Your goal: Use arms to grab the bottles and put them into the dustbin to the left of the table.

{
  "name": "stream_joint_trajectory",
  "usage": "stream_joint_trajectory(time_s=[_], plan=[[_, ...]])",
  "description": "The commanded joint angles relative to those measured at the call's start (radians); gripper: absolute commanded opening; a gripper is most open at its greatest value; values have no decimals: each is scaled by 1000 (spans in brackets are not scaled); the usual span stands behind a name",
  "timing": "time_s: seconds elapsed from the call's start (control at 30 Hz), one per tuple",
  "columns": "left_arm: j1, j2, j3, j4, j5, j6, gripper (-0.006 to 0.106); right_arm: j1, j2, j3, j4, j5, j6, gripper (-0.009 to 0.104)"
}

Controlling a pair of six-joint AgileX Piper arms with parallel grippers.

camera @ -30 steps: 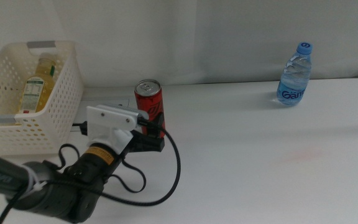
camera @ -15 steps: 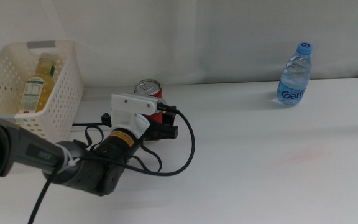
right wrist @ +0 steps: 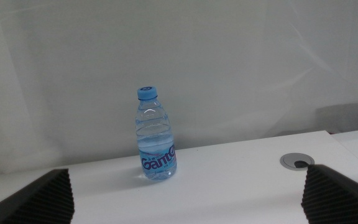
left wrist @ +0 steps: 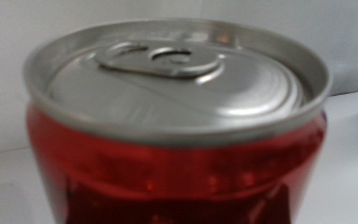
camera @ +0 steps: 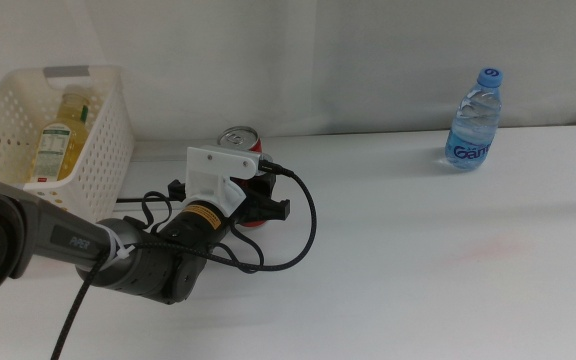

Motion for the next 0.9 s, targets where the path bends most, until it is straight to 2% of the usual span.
stream_joint_trajectory(time_s=[0.0, 0.27, 0.53, 0.87], plan=[[-9, -1, -3, 0, 41, -9, -3, -4, -1, 5, -6, -10, -4, 103], [9, -131, -3, 0, 97, 36, -3, -4, -1, 5, -6, -10, -4, 103], [24, -368, -35, -24, 370, 188, -3, -4, -1, 5, -6, -10, -4, 103], [42, -719, -89, -32, 709, 296, -3, -4, -1, 5, -6, -10, -4, 103]])
